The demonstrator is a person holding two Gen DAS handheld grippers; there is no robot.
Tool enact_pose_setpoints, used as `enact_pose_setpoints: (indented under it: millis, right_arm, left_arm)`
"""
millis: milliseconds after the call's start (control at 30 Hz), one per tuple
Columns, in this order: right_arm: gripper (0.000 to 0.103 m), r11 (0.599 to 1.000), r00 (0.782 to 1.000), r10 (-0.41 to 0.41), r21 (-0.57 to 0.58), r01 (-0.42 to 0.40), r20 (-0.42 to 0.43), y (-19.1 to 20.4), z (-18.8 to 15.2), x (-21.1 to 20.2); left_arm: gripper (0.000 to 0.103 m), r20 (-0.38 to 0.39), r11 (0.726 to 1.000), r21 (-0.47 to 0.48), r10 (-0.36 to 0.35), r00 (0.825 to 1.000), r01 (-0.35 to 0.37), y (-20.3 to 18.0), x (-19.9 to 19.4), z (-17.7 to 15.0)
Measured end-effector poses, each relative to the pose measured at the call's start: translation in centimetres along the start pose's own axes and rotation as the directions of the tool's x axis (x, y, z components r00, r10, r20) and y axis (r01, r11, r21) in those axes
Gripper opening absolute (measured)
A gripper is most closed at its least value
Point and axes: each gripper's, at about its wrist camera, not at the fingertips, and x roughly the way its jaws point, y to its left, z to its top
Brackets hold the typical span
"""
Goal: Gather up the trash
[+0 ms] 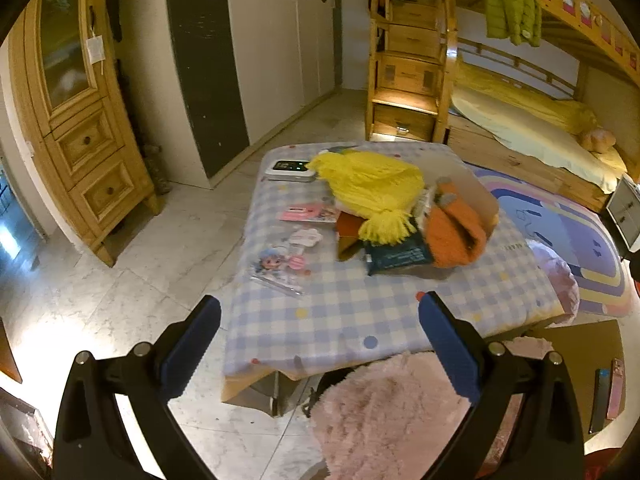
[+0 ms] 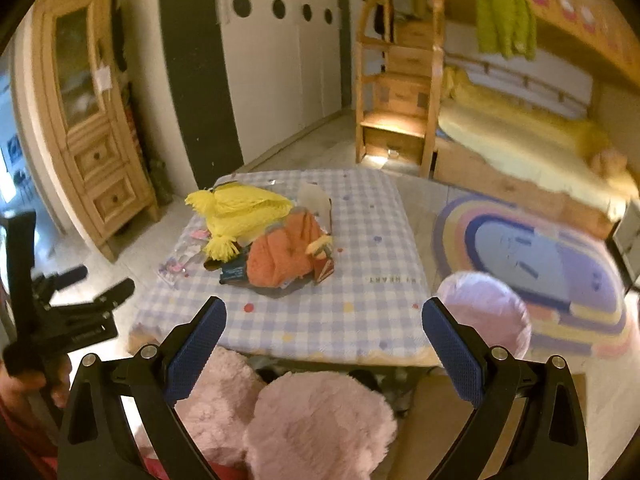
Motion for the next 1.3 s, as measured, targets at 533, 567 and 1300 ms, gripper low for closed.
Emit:
enact_pose_setpoints:
  millis: [533, 567, 1300]
  right_arm:
    - [0.097, 1.000, 1.000, -0.005, -0.024, 0.005, -0.002, 1.2, -0.3, 0.4]
    - [0.097, 1.000, 1.000, -0.006, -0.025, 0.006, -0.002, 1.2, -0.3, 0.4]
    - [0.097, 1.000, 1.000, -0.007, -0.027, 0.007, -0.006, 1.2, -0.6, 0.6]
  left_arm:
    - [0.096, 0.005, 1.000, -0.011, 0.011, 1.000, -0.011, 0.3, 0.2, 0.3]
    - [0.096, 0.005, 1.000, -0.011, 0.011, 1.000, -0.011, 0.4, 0.2, 0.2]
    - [0.096, 0.003, 1.000, -0.010, 0.011, 1.000, -0.011, 0.4, 0.3, 0.2]
